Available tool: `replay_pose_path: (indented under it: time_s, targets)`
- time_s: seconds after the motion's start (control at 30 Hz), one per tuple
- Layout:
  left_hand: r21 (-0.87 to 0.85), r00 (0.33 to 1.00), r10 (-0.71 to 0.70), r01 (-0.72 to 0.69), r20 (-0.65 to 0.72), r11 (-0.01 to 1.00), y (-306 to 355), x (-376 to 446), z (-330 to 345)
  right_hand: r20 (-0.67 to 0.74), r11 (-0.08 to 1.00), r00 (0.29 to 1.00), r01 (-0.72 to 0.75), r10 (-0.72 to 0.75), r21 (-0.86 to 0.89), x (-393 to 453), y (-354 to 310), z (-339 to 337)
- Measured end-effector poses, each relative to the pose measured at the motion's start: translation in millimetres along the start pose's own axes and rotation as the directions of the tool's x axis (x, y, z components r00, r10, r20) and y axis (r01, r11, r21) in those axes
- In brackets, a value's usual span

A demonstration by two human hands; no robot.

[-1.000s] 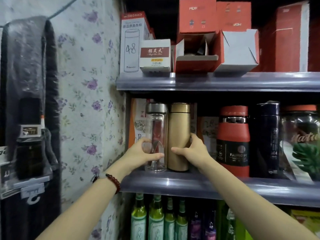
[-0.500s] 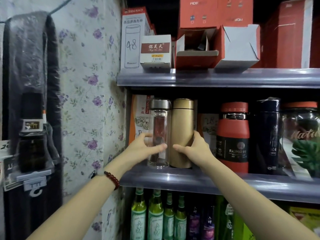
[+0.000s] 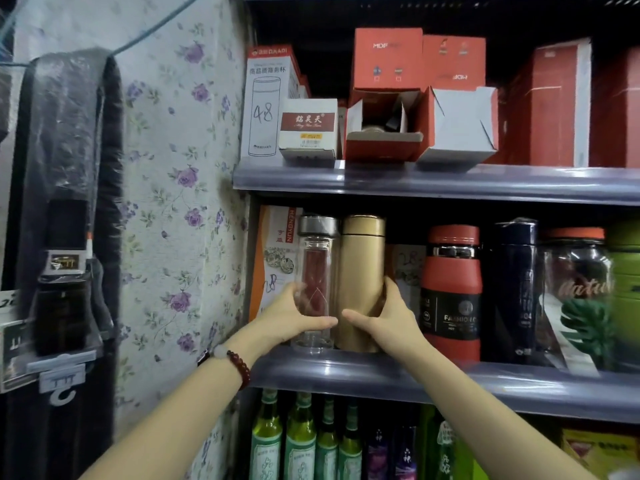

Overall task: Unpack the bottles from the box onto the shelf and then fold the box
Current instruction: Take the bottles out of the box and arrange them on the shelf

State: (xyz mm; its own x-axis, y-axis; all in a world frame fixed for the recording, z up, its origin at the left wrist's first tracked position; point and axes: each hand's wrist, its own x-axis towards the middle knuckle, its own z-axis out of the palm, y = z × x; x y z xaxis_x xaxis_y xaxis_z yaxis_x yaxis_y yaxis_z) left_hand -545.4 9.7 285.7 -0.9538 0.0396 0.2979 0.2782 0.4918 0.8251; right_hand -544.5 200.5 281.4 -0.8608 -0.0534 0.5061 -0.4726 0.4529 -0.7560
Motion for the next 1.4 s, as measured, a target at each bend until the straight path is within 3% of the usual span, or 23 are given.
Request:
replay_pose_path:
  time_s: [0.1, 0.47, 0.77, 0.87, 1.0, 1.2, 1.4]
  targets:
    - [-0.001, 0.998, -0.008, 0.008, -0.055, 1.000, 2.1, -1.4, 4.0, 0.013, 0.998, 1.000, 0.005, -0.004, -0.065, -4.7, -1.4, 3.5]
    - [0.006, 0.994, 0.043, -0.042, -0.104, 0.999, 5.0, -9.7, 10.6, -0.148, 0.992, 0.986, 0.061, -0.077, -0.108, -23.2, 1.0, -4.5]
    - [0.004, 0.995, 0.068, -0.068, -0.071, 0.998, 12.7, -10.1, 18.4, -0.029, 0.993, 0.998, 0.048, -0.052, -0.106, -30.4, 0.5, -26.2]
    - [-0.025, 0.998, 0.064, -0.064, -0.009, 0.998, 11.1, -7.4, 11.4, 0.128, 0.997, 0.991, -0.043, 0.035, 0.059, -29.6, -10.2, -39.4]
    - [-0.051, 0.998, 0.065, -0.064, 0.008, 0.997, 8.2, -6.1, 13.1, 0.190, 0.970, 0.972, -0.171, 0.137, 0.174, -14.5, -10.3, -50.8]
    - [-0.053, 0.999, 0.040, -0.039, 0.024, 0.998, 3.8, -6.9, 16.1, 0.140, 0.983, 0.986, -0.107, 0.086, 0.148, -13.0, 10.0, -33.3]
    - [0.010, 0.996, 0.086, -0.086, -0.033, 0.996, 6.7, -7.0, 19.2, -0.069, 0.998, 0.996, -0.057, 0.055, -0.033, -17.7, 10.1, -23.8]
